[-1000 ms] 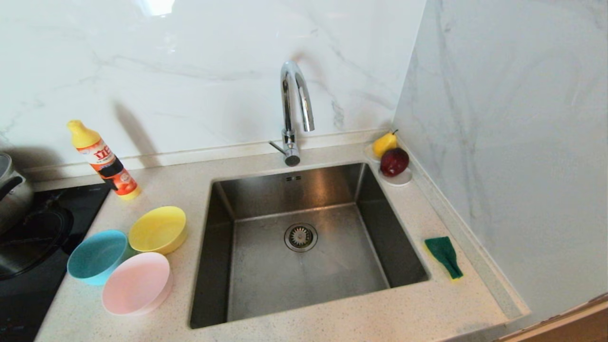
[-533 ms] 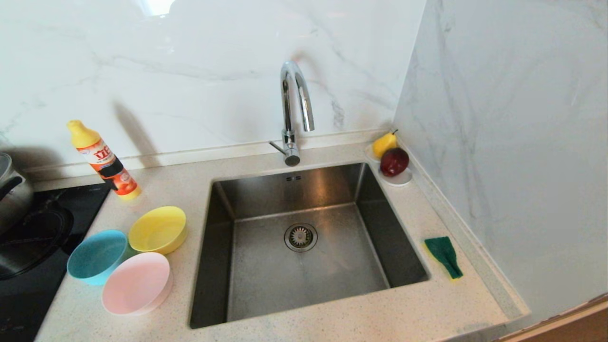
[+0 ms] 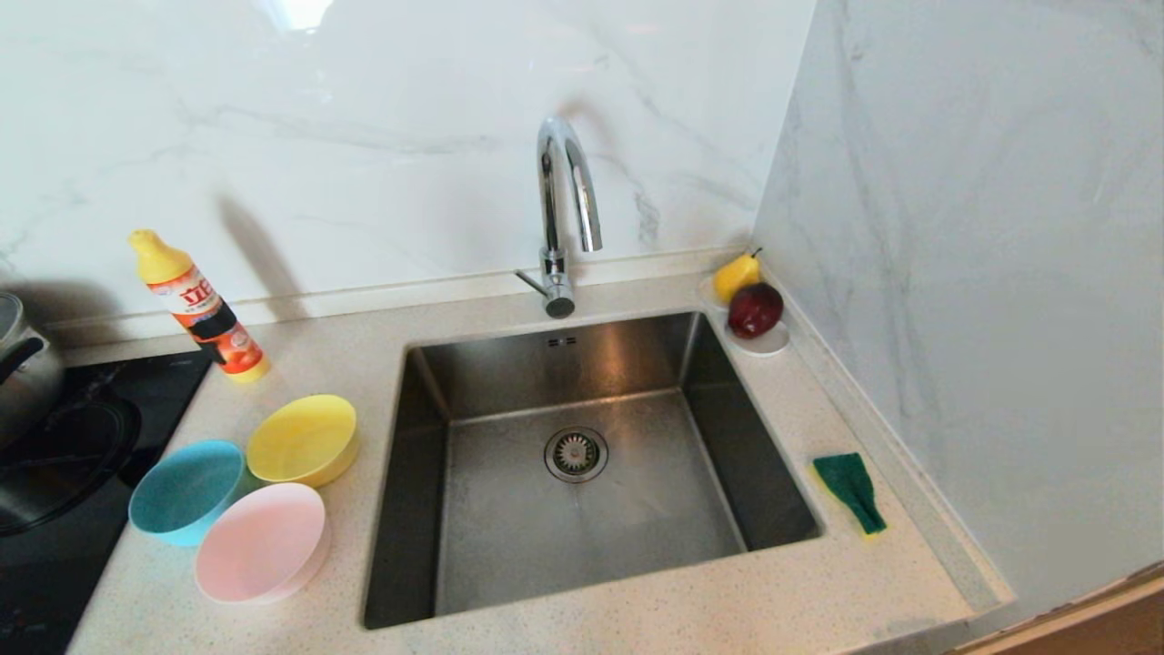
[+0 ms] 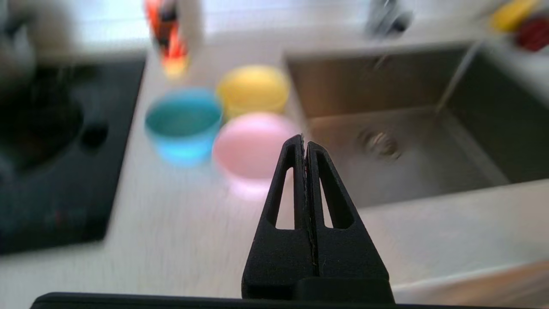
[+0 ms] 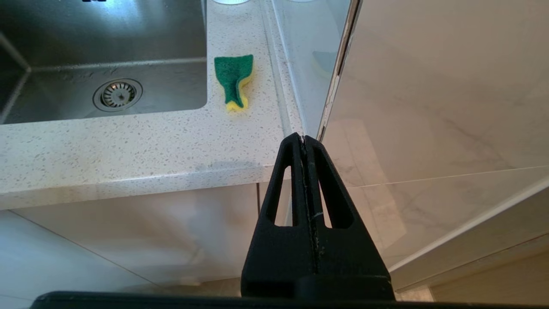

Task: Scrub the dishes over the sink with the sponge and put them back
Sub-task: Turn on the faucet

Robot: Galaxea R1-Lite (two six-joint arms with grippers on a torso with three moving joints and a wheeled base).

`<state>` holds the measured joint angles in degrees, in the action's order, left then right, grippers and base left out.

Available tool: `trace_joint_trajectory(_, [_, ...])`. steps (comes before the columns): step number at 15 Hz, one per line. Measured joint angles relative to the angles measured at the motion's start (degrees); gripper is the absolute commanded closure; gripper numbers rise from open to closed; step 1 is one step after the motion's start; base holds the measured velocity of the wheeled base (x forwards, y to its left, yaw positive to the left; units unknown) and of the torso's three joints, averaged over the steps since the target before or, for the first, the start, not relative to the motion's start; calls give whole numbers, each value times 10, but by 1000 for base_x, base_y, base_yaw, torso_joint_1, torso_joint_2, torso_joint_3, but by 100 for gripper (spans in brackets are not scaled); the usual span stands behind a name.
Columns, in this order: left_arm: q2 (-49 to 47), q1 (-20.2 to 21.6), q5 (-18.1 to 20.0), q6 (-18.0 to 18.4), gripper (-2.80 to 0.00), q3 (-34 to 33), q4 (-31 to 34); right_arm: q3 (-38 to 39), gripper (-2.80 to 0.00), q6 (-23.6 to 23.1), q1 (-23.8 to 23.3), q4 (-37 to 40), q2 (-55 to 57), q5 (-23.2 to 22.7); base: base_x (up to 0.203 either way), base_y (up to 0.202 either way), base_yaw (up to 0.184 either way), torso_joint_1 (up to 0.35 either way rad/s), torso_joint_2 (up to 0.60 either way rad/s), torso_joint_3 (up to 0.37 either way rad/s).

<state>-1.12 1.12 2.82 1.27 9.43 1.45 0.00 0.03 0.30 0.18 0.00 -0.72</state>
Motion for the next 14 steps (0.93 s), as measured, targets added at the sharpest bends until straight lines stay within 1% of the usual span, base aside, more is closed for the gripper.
trace_joint_trajectory(2, [-48,0,24,-3,0,99,23,0,0,0,0,0,0,0,0,0,0,0,0,0])
trace_joint_trajectory(3, [-88,0,31,-6,0,146,28,0,0,0,0,0,0,0,0,0,0,0,0,0])
trace_joint_trajectory(5, [-189,0,40,-22,0,234,34,0,0,0,0,0,0,0,0,0,0,0,0,0])
trace_joint_trajectory(7, [-314,0,46,-48,0,315,35,0,0,0,0,0,0,0,0,0,0,0,0,0])
trace_joint_trajectory(9, [-442,0,61,-83,0,395,35,0,0,0,0,0,0,0,0,0,0,0,0,0])
trace_joint_trajectory(11, [-574,0,84,-130,0,493,34,0,0,0,0,0,0,0,0,0,0,0,0,0])
trace_joint_trajectory(14, [-751,-1,137,-203,0,645,33,0,0,0,0,0,0,0,0,0,0,0,0,0])
